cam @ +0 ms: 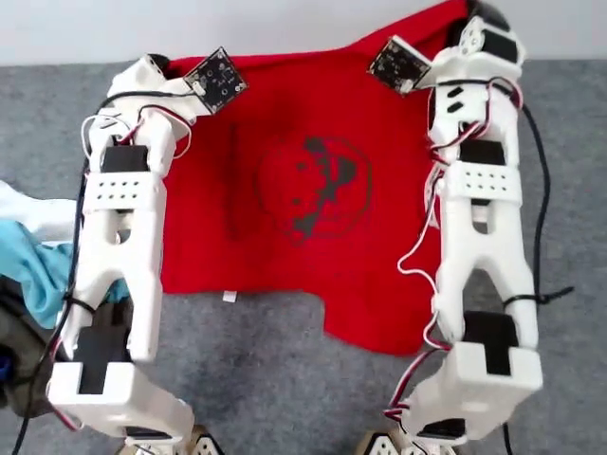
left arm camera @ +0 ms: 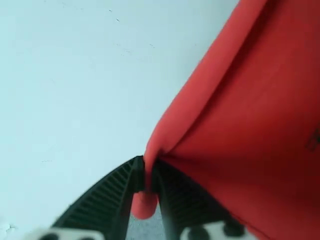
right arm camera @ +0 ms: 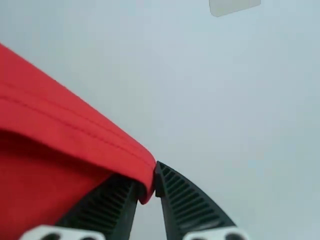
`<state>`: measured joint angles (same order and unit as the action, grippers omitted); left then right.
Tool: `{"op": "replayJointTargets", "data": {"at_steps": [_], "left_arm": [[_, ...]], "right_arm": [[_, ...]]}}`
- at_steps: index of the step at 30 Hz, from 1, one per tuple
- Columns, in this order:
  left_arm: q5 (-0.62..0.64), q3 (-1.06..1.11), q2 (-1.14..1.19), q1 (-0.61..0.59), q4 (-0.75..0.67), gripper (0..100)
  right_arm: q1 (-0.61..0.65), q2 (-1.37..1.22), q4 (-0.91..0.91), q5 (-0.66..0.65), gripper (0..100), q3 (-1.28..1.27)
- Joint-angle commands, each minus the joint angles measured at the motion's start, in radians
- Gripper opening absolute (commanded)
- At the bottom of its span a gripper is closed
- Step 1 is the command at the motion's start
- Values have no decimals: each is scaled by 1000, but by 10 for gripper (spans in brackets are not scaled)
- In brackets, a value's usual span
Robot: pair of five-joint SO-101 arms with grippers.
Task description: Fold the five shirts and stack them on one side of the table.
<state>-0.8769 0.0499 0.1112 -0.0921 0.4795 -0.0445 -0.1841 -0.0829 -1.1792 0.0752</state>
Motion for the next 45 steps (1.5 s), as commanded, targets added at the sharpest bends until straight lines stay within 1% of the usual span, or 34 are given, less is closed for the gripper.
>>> {"op": "replayJointTargets", "data": {"at_steps": [1, 9, 11, 14, 18, 24, 33, 37, 40, 44, 45], "left_arm": [[-14, -47, -3, -5, -26, 13], [-15, -45, -3, -5, -23, 13], [-15, -45, -3, -6, 31, 13], [-15, -45, -3, -6, 163, 13], [-15, -44, -2, -15, 308, 13], [-15, 35, -3, -29, 384, 13], [-15, 68, -3, -29, 651, 14], [-17, 68, -2, -28, 761, 14], [-72, 79, -2, -28, 832, 14], [-114, 145, -2, -29, 839, 14], [-123, 160, -2, -29, 842, 14]], "right_arm": [[10, 2, -22, -11, 10, 89], [68, -7, -21, -11, 10, 120], [62, 1, 27, -11, 10, 112], [39, 33, 220, -11, 10, 107], [28, 97, 529, -8, 10, 101], [15, 179, 914, -6, 10, 101], [22, 260, 1463, 9, 10, 101], [21, 263, 1646, 55, 10, 101], [22, 255, 1744, 72, 10, 101], [22, 254, 1870, 78, 10, 101], [21, 260, 1877, 78, 10, 92]]}}
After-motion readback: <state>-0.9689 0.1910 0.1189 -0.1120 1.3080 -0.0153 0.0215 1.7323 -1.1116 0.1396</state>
